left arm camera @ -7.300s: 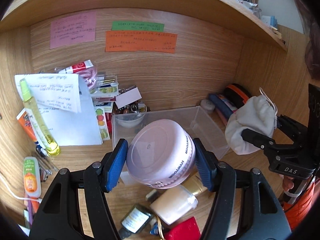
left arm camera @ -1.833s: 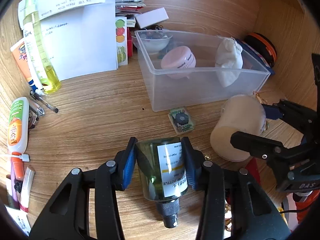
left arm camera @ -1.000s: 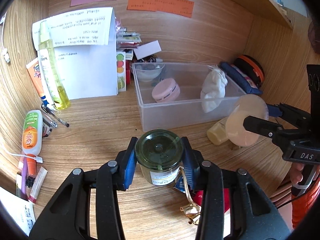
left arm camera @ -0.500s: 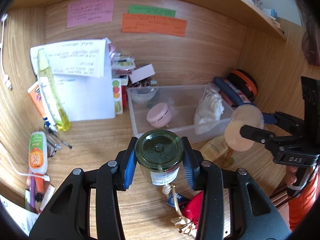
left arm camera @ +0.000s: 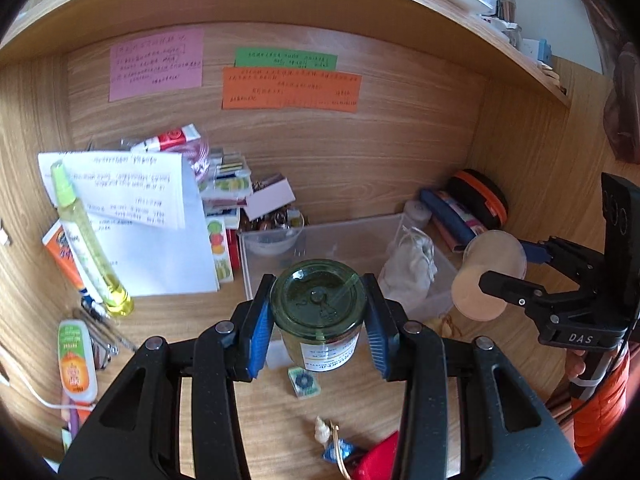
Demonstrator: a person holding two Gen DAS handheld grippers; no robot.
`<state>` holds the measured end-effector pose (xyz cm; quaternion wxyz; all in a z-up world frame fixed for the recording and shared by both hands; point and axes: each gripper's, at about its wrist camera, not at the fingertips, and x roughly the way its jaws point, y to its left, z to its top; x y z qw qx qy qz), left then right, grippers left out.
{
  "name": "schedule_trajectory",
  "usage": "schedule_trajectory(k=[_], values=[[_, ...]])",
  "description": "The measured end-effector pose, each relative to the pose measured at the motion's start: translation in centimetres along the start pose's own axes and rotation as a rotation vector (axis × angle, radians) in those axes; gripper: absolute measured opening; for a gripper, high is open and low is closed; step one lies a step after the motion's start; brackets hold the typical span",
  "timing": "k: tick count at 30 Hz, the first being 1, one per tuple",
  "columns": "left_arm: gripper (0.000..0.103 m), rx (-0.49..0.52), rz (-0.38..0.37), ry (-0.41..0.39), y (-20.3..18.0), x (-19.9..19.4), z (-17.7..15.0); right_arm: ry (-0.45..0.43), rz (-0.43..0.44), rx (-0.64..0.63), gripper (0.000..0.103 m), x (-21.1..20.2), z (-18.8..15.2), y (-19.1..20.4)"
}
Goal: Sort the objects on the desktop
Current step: 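Carry the beige cup and green jar over the clear box with both grippers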
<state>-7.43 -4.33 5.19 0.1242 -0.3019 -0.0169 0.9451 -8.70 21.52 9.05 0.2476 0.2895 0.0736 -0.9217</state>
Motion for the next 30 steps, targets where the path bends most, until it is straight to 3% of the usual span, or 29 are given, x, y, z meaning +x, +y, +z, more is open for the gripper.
schedule_trajectory(k=[11, 30], values=[[0.041, -0.008, 0.04, 0.04, 1.2, 4.4, 1.6, 0.018, 0.026, 0.001, 0.063, 3.9, 2.0, -1.2], [0.041, -0.029, 0.04, 0.168, 2.9, 11.9, 0.2, 0.125, 0.109, -0.023, 0.063, 12.0, 2.2, -0.2]])
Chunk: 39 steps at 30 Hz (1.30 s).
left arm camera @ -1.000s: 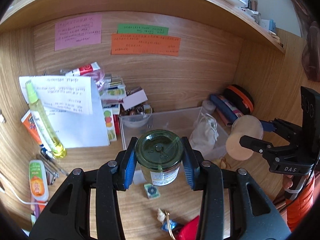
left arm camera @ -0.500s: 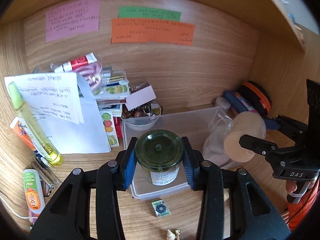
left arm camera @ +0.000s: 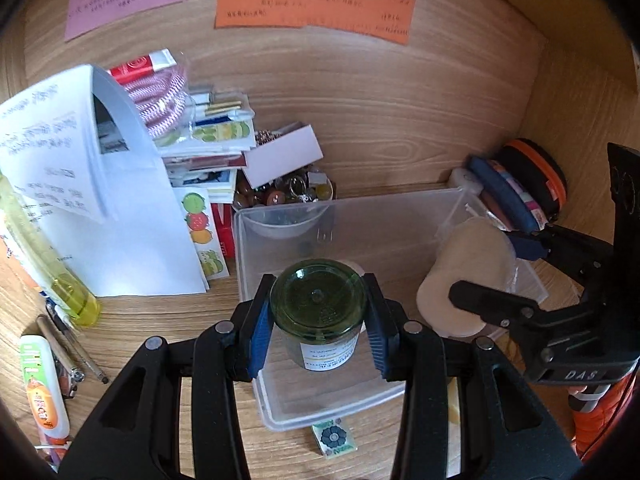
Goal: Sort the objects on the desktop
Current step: 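Carry the beige cup and green jar over the clear box with both grippers, then open both grippers to drop the cup and green jar into the box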
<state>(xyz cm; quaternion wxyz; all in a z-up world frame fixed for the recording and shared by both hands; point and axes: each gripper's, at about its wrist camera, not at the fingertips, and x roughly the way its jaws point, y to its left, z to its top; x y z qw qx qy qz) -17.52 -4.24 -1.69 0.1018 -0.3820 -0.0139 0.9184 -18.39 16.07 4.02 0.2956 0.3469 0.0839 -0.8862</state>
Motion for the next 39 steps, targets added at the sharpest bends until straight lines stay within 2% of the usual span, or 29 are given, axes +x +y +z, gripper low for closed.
schedule_trajectory(k=[14, 24, 26, 29, 35, 39], values=[[0.041, 0.023, -0.01, 0.028, -0.7, 1.9, -0.3, 0.05, -0.009, -0.024, 0.063, 2.6, -0.7, -0.7], [0.042, 0.021, -0.01, 0.042, -0.6, 2.6, -0.6, 0.042, -0.043, -0.087, 0.064, 3.1, -1.1, 0.1], [0.043, 0.013, -0.017, 0.039, -0.5, 2.4, -0.6, 0.041, -0.048, -0.103, 0.064, 3.2, -1.2, 0.4], [0.051, 0.011, -0.016, 0.031, -0.4, 2.2, -0.6, 0.044, -0.032, -0.109, 0.065, 3.2, -1.3, 0.7], [0.056, 0.019, -0.01, 0.03, -0.6, 2.2, -0.7, 0.028, -0.067, -0.105, 0.074, 3.0, -1.3, 0.4], [0.058, 0.019, -0.01, 0.025, -0.6, 2.1, -0.7, 0.011, -0.071, -0.106, 0.075, 2.5, -1.1, 0.4]])
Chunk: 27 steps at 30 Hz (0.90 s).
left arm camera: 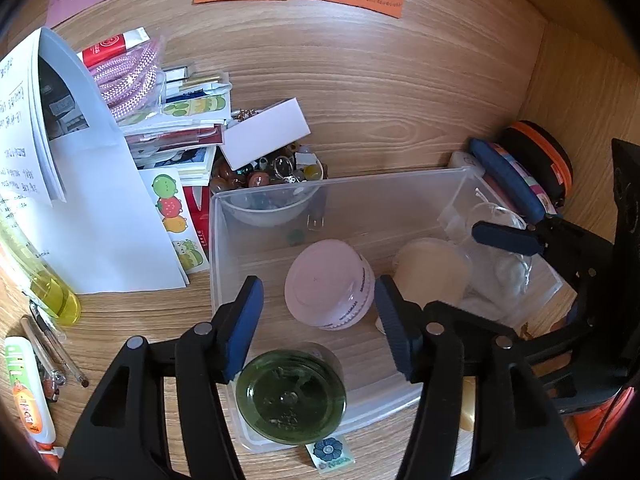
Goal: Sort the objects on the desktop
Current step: 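Open both grippers to drop the cup and green jar into the box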
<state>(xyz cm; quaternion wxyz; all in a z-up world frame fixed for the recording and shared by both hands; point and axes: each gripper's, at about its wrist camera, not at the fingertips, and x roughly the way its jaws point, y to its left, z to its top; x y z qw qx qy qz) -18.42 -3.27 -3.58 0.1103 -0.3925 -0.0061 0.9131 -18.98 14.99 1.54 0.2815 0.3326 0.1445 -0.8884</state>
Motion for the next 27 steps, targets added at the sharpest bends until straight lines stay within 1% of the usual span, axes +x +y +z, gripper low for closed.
schedule_trajectory(k=[2, 5, 6, 9, 12, 16, 23, 27], values=[[0.06, -0.005, 0.006, -0.003, 0.1, -0.3, 0.1, -0.008, -0.022, -0.004, 0.077, -0.3, 0.2, 0.0], [0.062, -0.019, 0.012, -0.011, 0.4, -1.1, 0.2, -0.018, -0.029, 0.017, 0.079, -1.0, 0.6, -0.5], [0.064, -0.021, 0.02, -0.018, 0.4, -1.5, 0.3, -0.023, -0.029, 0.027, 0.08, -1.3, 0.7, -0.7], [0.075, -0.016, 0.054, -0.048, 0.2, -3.1, 0.1, -0.047, -0.055, 0.049, 0.082, -2.7, 1.2, -1.2], [0.076, -0.01, 0.065, -0.067, 0.1, -4.7, -0.4, -0.065, -0.064, 0.054, 0.083, -4.2, 1.3, -1.1], [0.088, -0.014, 0.085, -0.087, -0.1, -6.7, -0.9, -0.084, -0.077, 0.062, 0.084, -6.3, 0.9, -0.7], [0.093, -0.004, 0.109, -0.116, -1.1, -9.8, -2.9, -0.129, -0.087, 0.096, 0.088, -10.3, -0.8, -0.3], [0.094, -0.007, 0.111, -0.117, -1.5, -11.0, -4.2, -0.139, -0.098, 0.11, 0.089, -11.8, -2.1, -0.2]])
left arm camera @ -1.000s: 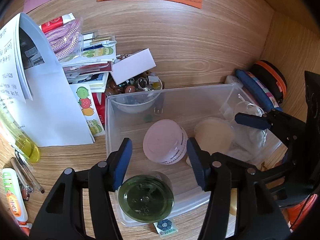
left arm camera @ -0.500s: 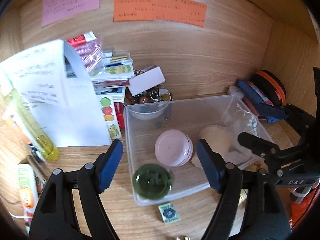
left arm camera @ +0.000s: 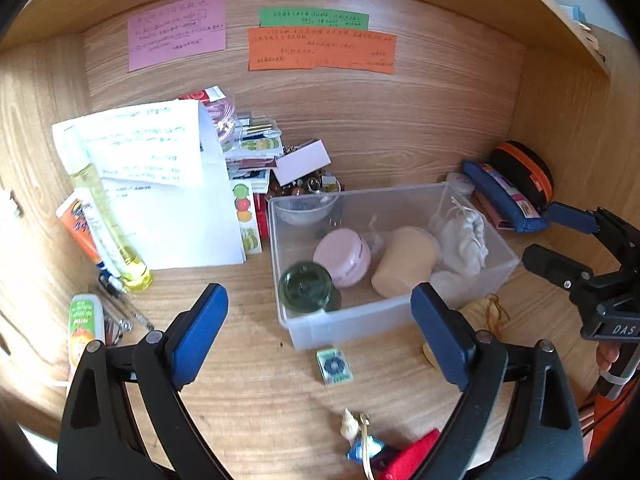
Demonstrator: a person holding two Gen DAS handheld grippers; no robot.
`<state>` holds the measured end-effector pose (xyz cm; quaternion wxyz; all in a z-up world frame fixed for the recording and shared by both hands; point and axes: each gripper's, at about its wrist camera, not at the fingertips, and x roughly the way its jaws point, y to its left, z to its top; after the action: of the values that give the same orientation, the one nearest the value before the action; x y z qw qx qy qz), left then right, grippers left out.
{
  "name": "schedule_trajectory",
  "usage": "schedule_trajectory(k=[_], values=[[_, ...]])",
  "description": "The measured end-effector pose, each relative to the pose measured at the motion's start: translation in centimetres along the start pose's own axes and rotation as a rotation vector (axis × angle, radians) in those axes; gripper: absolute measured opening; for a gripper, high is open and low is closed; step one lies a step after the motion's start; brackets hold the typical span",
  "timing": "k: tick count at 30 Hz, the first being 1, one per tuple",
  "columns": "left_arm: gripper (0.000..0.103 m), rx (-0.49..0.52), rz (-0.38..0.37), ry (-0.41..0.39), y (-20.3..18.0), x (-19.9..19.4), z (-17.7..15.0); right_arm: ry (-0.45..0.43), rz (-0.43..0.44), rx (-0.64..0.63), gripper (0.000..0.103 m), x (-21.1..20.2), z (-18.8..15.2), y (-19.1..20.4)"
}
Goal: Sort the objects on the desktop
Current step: 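Open both grippers to drop the cup and green jar into the box, then reach the left gripper to the gold ribbon while the right gripper reaches the green gourd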
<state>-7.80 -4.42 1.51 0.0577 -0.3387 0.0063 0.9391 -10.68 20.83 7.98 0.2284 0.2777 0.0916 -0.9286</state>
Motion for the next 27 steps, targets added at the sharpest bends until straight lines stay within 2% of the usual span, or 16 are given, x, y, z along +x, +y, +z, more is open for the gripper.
schedule_trajectory(k=[4, 8, 15, 27], values=[[0.094, 0.002, 0.005, 0.008, -0.4, -1.0, -1.3, 0.001, -0.013, 0.027, 0.091, -1.4, -1.2, -0.5], [0.094, 0.003, 0.01, 0.025, -0.7, -1.4, -2.9, 0.003, -0.028, 0.045, 0.098, -2.5, -2.4, -0.7], [0.094, -0.001, 0.016, 0.075, -1.4, -1.4, -6.0, 0.044, -0.071, 0.057, 0.098, -2.7, -5.5, -0.4], [0.094, -0.007, -0.007, 0.164, -2.3, -0.9, -11.2, 0.139, -0.072, 0.105, 0.098, -1.4, -10.1, 0.4]])
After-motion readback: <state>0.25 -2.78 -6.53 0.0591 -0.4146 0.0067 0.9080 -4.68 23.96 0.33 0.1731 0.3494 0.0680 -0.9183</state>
